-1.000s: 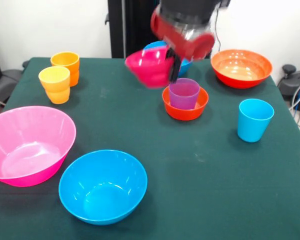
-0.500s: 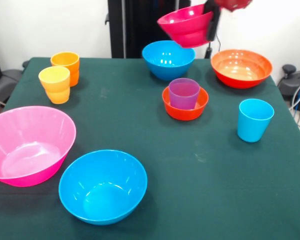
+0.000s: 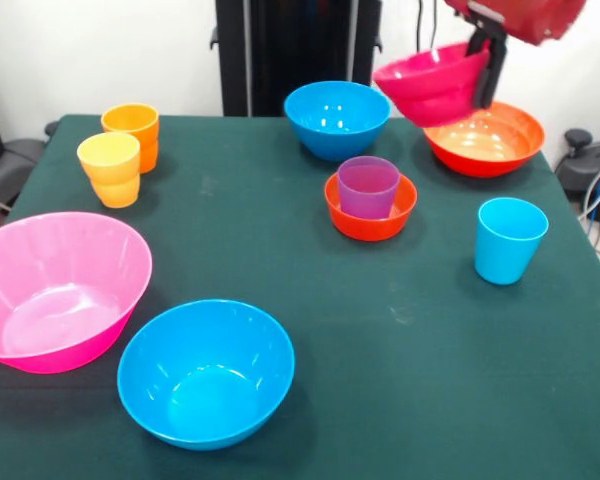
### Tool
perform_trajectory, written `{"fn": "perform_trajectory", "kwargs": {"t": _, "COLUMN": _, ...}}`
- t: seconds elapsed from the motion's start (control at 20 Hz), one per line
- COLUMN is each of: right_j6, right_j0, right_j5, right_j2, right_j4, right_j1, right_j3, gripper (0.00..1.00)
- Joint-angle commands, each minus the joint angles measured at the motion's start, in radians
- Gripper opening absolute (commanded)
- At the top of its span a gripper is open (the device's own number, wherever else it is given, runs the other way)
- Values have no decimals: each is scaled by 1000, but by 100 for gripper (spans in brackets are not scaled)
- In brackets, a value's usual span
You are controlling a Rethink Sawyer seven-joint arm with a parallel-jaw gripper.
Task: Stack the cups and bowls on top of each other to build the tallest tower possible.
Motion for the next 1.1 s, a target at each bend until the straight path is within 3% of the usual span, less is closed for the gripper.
{"fn": "perform_trajectory", "kwargs": {"t": 0.05, "right_j6": 81, "right_j0": 47, "right_j5": -120, "right_j2": -12, "right_j4": -82, "right_j1": 28, "right_j3": 184, "gripper": 0}}
{"fn": "perform_trajectory", "kwargs": {"t": 0.6, "right_j6": 2, "right_j0": 73, "right_j5": -215, "right_j2": -42, "right_j4": -131, "right_j1": 5, "right_j3": 329, "gripper": 0}}
{"fn": "perform_trajectory", "kwargs": {"t": 0.9, "right_j6": 43, "right_j0": 123, "right_j5": -66, "right_j2": -99, "right_j4": -143, "right_j1": -17, "right_j3": 341, "gripper": 0}}
{"fn": "perform_trajectory", "kwargs": {"t": 1.1, "right_j6": 141, "right_j0": 160, "right_j5": -63, "right_j2": -123, "right_j4": -112, "right_j1": 77, "right_j3": 294, "gripper": 0}}
